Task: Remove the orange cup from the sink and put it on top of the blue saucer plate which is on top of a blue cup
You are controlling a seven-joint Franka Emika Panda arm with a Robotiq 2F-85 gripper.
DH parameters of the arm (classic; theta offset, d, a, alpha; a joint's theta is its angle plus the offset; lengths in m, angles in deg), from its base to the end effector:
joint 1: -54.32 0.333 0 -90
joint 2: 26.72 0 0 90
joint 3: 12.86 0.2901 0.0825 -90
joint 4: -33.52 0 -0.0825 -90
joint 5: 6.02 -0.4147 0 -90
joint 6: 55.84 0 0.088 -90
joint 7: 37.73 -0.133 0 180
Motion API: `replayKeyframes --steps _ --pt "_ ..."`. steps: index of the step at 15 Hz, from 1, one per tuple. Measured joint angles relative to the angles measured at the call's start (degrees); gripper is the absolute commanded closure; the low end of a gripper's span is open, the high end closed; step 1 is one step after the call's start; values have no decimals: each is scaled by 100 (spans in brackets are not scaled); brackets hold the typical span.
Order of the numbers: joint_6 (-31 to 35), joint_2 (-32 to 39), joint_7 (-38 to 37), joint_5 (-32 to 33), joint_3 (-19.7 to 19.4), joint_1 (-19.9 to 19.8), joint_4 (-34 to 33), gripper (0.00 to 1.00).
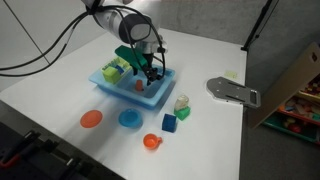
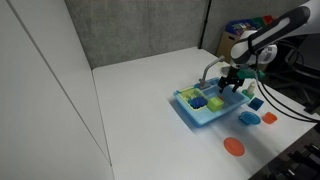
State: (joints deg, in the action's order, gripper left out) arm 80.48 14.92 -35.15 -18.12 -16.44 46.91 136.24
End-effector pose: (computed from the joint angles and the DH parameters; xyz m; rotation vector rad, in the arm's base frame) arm 0.6217 -0.1160 0.0630 -2.9947 0.4477 0.1883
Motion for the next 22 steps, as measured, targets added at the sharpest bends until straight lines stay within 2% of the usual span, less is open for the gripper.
replayKeyframes --steps 6,7,8,10,12,17,22 --pt "-1 419 -170 7 78 122 -358 0" --pt "-3 497 -201 9 80 149 -417 6" --pt "-4 570 -226 16 80 171 -472 27" --pt "-13 692 -260 37 80 193 -569 31" --pt "-28 766 -264 43 78 195 -645 50" --pt "-130 749 -265 92 31 191 -726 87" --pt "-581 396 -265 191 -15 169 -715 87"
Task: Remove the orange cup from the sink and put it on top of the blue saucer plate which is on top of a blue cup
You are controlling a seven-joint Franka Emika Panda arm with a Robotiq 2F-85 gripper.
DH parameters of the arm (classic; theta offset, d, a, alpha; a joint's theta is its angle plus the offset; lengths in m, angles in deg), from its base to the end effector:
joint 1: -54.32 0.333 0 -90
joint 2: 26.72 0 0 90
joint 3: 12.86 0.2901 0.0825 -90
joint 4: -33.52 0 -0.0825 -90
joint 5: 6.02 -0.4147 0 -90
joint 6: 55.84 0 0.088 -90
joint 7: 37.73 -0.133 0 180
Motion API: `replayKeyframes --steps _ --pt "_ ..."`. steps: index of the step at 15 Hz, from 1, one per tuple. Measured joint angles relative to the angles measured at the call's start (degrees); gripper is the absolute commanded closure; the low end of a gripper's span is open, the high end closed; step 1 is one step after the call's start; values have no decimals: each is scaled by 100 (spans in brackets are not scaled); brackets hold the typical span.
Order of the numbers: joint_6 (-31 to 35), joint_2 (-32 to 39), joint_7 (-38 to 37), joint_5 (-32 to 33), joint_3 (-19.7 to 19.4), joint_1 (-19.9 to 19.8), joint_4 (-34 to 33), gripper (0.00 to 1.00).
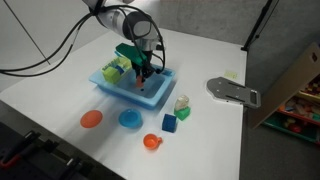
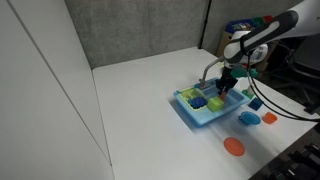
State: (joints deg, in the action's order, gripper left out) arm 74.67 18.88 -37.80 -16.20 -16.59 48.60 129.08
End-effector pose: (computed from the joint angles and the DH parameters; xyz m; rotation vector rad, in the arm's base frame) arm 0.6445 -0.0994 0.0598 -3.0100 0.4224 0.2669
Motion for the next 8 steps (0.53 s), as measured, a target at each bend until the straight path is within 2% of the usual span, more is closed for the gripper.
replayKeyframes --steps 5,8 --pt "-644 -744 0 248 -172 -30 227 87" --pt "-932 -1337 5 490 -331 -65 682 87"
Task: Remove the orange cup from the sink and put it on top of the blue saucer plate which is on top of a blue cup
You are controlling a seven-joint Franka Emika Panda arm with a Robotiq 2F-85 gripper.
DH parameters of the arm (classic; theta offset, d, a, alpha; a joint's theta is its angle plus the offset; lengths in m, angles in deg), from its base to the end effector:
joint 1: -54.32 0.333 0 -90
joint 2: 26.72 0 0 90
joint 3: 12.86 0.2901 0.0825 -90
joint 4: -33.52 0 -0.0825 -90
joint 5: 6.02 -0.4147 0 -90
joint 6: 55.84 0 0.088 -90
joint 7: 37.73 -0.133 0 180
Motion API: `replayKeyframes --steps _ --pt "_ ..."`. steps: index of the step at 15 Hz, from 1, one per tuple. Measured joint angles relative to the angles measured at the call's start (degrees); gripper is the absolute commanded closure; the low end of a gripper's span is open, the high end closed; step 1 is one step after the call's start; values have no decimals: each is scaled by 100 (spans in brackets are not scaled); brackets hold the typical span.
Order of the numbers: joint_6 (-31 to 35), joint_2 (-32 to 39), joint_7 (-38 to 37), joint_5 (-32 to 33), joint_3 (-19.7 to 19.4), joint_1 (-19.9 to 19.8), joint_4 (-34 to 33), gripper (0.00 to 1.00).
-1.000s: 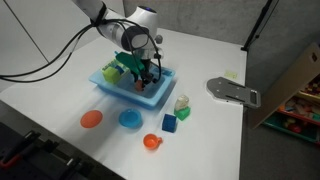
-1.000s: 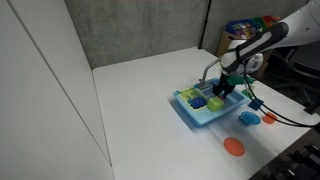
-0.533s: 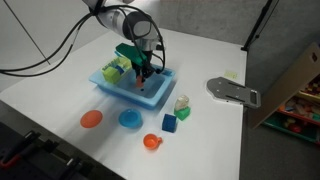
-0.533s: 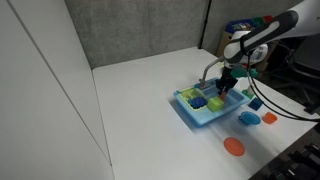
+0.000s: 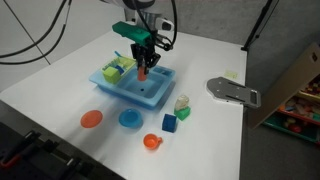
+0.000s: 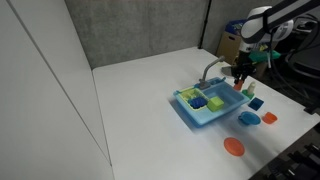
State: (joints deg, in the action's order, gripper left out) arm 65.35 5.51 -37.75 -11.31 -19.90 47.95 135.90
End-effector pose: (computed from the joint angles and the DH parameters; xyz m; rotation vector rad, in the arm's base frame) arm 0.6174 -0.1405 0.1544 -3.0590 0.4313 0.3512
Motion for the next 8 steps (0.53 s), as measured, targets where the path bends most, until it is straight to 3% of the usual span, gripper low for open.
replayKeyframes --steps 8 --pt "-72 -1494 193 629 -263 -282 1753 87"
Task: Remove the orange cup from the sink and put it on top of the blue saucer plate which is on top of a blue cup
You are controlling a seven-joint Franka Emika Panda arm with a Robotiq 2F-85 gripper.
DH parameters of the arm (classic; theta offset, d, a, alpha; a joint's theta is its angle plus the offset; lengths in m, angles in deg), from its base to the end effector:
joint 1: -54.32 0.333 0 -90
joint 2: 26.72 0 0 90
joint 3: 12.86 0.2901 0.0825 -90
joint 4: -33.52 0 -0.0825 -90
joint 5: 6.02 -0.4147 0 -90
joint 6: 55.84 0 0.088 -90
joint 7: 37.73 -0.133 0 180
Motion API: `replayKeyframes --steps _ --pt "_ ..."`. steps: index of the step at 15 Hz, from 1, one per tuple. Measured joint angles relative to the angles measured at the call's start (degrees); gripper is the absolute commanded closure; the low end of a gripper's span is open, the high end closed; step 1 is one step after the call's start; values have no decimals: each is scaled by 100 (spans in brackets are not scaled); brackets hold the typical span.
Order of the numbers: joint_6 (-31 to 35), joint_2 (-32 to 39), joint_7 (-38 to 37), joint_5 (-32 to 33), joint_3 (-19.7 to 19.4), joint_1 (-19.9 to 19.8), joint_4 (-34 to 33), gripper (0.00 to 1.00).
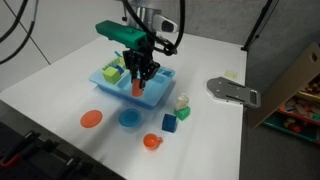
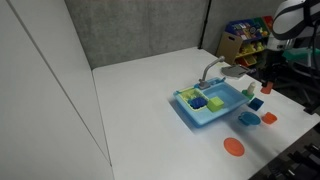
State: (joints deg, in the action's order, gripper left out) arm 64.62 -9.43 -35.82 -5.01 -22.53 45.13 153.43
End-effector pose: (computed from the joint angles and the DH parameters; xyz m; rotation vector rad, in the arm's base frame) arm 0.5227 -0.1832 0.1870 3.0649 -0.4389 -0.4601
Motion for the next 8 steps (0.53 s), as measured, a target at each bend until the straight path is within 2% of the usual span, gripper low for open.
replayKeyframes --steps 3,8 --pt "114 -174 85 223 -19 -16 478 87" --pt "516 -117 85 467 28 51 887 87"
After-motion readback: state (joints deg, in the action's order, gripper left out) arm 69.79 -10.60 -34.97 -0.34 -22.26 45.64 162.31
